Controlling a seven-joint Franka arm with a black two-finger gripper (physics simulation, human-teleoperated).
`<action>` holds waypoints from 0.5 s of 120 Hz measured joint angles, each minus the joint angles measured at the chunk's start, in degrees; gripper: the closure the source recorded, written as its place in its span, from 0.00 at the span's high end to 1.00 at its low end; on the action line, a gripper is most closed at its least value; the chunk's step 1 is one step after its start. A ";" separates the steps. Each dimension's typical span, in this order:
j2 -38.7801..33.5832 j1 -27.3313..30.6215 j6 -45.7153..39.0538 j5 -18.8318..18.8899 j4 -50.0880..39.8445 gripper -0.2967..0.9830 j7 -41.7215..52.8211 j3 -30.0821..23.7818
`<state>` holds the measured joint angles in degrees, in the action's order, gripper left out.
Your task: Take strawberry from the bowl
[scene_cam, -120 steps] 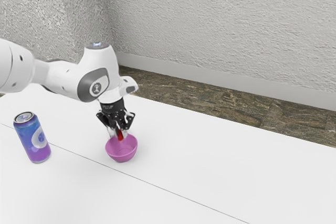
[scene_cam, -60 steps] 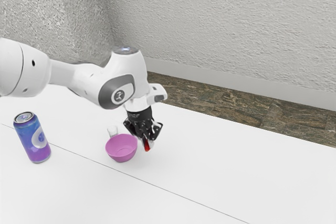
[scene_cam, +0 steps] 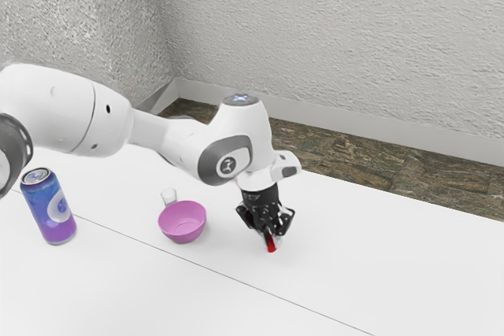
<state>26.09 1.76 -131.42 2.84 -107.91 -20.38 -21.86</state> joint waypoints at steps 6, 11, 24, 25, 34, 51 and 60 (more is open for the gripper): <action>0.64 -0.19 -0.01 0.48 0.71 0.24 0.06 -0.03; 1.06 -0.24 -0.04 0.50 1.13 0.30 0.29 -0.03; 1.02 -0.32 0.09 -0.03 1.66 0.47 1.41 -0.02; 0.89 -0.33 0.12 -0.05 1.69 0.48 1.50 -0.02; -0.77 -0.34 0.72 0.17 1.89 0.57 2.23 -0.02; -8.07 -0.40 4.26 0.76 2.01 0.67 3.39 1.34; -12.73 -0.28 7.26 0.92 2.05 0.70 3.90 2.66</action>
<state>13.36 1.48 -124.16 3.76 -105.85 -16.48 -19.20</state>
